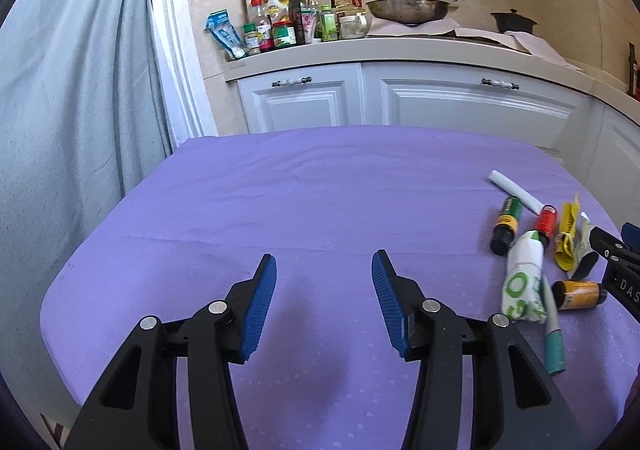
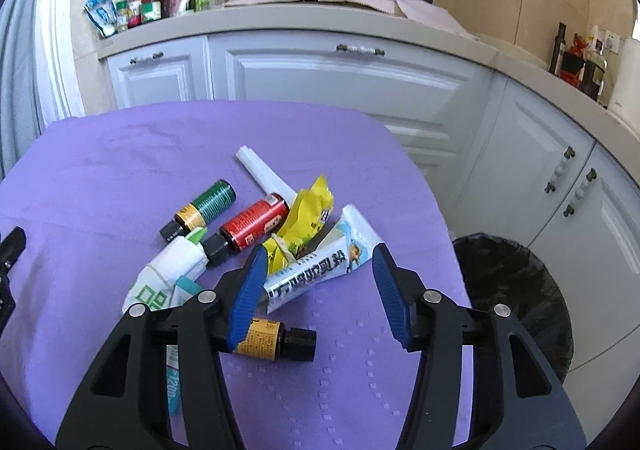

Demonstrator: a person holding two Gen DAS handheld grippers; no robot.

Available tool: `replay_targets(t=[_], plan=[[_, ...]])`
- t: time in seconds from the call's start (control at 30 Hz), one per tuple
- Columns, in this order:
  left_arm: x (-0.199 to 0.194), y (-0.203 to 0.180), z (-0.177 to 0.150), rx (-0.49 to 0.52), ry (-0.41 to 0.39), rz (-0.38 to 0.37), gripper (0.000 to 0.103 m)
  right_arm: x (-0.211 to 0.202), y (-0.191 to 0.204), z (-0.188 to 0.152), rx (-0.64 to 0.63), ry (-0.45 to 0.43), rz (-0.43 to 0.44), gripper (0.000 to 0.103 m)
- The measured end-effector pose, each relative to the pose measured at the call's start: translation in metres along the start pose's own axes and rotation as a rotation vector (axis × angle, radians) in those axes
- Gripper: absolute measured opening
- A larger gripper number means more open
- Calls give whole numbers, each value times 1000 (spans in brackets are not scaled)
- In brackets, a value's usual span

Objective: Collect trash
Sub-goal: 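Reach to the pile and grasp the white blue-capped tube with the right tool, then carry the white tube over the bin with the right tool while the left tool reaches for the teal tube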

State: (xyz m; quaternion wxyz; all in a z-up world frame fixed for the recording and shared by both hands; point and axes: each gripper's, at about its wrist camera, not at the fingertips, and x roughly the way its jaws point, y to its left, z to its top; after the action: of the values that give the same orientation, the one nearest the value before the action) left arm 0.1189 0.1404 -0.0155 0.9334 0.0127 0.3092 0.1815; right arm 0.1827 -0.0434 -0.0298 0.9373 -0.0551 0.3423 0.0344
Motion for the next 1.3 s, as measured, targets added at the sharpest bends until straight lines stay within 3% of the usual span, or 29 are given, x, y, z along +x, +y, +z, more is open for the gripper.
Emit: replay_targets(t=[0.17, 0.27, 0.53, 0.77, 1.07, 1.3], plan=[[10, 6, 0, -7, 19, 3, 50, 8, -2, -3, 13, 36, 2, 50], [12, 5, -1, -11, 28, -8, 50, 11, -4, -5, 24, 56, 19, 34], [9, -3, -4, 1, 30, -34, 51, 14, -9, -10, 45, 75, 49, 13], [7, -8, -4, 8, 32, -40, 51, 3, -15, -10, 46, 48, 48, 10], [-5, -25, -6, 39, 24, -65, 51, -14, -37, -18, 9, 31, -14, 9], [-6, -26, -5, 32, 22, -52, 51, -4, -46, -29, 38, 72, 4, 18]])
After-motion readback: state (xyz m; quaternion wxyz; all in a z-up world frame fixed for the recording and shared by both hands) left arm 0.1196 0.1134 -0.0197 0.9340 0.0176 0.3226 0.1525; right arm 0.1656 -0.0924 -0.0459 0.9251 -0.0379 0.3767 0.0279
